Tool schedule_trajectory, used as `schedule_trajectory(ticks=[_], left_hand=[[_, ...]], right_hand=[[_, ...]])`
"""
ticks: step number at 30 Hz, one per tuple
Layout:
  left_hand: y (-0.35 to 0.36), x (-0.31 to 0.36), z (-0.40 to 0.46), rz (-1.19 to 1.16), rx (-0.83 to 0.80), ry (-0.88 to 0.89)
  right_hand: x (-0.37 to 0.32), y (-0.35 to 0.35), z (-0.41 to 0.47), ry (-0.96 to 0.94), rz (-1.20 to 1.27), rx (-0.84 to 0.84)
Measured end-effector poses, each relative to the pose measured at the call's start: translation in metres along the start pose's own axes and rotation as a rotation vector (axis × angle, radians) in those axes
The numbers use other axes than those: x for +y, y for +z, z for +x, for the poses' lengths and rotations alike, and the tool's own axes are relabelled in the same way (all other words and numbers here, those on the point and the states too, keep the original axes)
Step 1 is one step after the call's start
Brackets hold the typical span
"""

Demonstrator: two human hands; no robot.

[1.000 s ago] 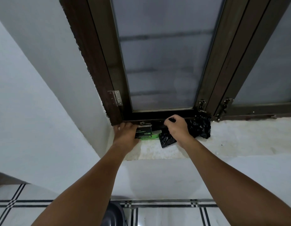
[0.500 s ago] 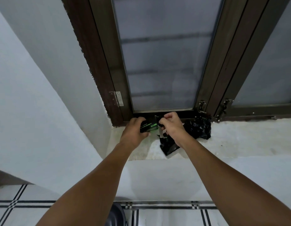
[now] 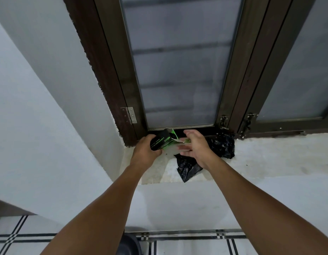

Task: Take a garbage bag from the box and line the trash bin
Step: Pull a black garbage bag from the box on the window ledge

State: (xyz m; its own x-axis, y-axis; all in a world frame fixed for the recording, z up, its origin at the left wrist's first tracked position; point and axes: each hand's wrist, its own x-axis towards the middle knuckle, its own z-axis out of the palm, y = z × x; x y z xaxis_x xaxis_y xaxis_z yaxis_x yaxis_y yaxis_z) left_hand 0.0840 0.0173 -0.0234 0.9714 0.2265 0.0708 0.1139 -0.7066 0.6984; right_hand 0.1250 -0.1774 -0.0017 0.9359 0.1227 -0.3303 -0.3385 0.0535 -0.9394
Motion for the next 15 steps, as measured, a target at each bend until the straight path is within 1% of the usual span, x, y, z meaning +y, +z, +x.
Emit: schedule_trajectory(ticks=[2,4,5,9,15], left_hand=[[-0.002,-0.003,0.0,0.003,0.014,-0.005],[-0.003,-0.004,-0.002,0.036,0.019,0.007],[-0.002,-0.004,-0.002,0.06,0.018,0.019],[-0.003,-0.004,-0.005,0.122,0.036,0.085],[-0.006,-0.003,-0.007,0.186,0.083,0.136]], right_hand=[[-0.003,0.0,-0.003,0.058,0.147,-0.053],[-0.004,0.003,-0.005,0.06,0.26,-0.077],[-0.004,0.005,-0.004,0.044,0.268,-0.074],[-0.002,0.011,-0.003,-0.061,0.023,-0.045],[-0.002,0.012,-0.003,-0.111,-0.05,0.001]])
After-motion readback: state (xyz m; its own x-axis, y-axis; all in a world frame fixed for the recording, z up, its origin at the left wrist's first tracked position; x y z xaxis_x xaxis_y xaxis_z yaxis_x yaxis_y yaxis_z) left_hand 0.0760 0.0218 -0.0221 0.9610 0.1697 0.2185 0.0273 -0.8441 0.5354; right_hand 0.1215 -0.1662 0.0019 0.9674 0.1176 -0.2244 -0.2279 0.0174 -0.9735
